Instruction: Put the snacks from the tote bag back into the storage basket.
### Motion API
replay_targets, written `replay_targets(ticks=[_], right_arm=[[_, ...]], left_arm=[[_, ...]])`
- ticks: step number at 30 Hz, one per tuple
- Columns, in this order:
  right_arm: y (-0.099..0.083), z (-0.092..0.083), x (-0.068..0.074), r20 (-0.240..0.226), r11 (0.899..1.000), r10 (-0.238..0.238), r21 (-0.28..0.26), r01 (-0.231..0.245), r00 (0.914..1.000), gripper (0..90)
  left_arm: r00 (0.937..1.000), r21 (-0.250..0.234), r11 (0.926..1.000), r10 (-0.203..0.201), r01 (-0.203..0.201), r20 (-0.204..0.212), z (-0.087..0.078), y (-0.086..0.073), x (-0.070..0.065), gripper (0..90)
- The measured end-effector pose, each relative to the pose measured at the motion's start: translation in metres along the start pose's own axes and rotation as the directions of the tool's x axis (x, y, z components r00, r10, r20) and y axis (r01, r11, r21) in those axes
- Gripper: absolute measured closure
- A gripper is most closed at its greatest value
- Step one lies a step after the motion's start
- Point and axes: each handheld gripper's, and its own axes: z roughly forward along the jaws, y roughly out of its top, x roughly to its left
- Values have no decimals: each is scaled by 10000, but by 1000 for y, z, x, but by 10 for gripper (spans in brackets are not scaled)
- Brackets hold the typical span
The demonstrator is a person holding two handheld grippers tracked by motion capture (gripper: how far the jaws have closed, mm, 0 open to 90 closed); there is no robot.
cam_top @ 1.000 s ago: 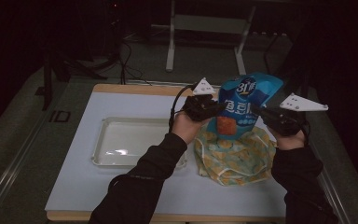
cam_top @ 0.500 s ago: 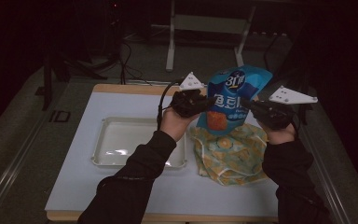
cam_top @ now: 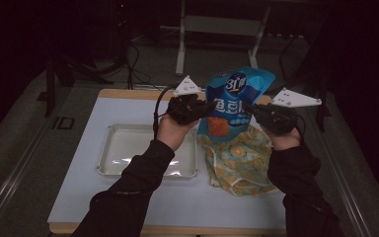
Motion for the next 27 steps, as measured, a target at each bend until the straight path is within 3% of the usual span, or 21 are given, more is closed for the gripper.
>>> replay_targets(ticks=[27], right_arm=[[19,46,48,-1013,9991,-409,-139,397,9940,890]], left_arm=[[9954,-124,9988,-491,482,-828,-69,-28,19,881]])
